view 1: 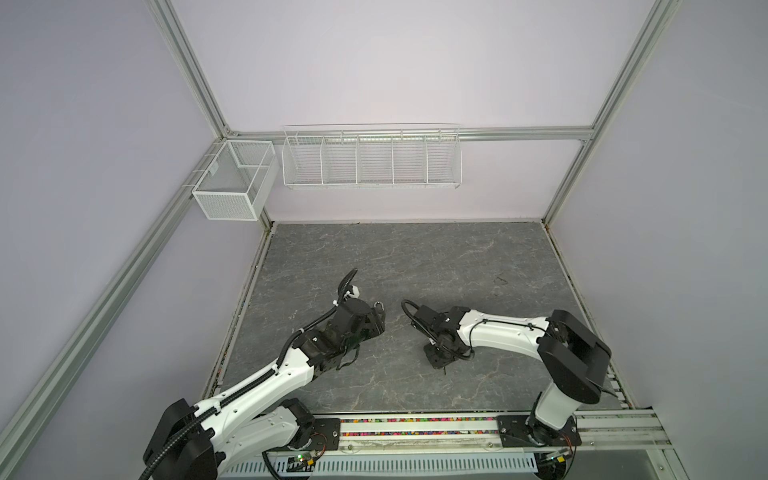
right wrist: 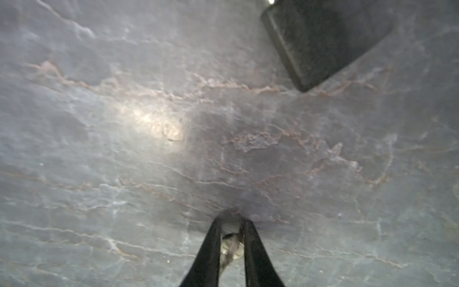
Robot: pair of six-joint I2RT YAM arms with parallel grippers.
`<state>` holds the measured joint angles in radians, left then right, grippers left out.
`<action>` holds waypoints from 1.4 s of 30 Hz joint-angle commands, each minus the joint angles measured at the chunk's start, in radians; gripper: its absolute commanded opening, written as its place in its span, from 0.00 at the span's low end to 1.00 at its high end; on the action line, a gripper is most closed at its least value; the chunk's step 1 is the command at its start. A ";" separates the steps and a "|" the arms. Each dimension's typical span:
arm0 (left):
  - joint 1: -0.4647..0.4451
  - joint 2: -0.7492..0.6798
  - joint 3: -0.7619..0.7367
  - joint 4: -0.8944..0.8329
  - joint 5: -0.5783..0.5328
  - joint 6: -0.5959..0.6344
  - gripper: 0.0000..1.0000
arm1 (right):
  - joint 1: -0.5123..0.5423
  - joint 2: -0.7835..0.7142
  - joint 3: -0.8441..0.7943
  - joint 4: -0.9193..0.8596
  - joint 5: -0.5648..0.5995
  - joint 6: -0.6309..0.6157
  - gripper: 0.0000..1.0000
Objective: Unlock with the key
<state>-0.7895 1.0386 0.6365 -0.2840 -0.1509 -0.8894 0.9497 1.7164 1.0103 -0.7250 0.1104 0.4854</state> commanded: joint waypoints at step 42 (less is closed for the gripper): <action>-0.004 0.154 -0.034 0.963 0.274 0.692 0.56 | -0.219 -0.289 0.565 -0.301 0.020 0.192 0.07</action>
<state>-0.7925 1.1694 0.5888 0.4877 0.0700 -0.1970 0.7330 1.4437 1.5307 -0.9398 0.1379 0.7193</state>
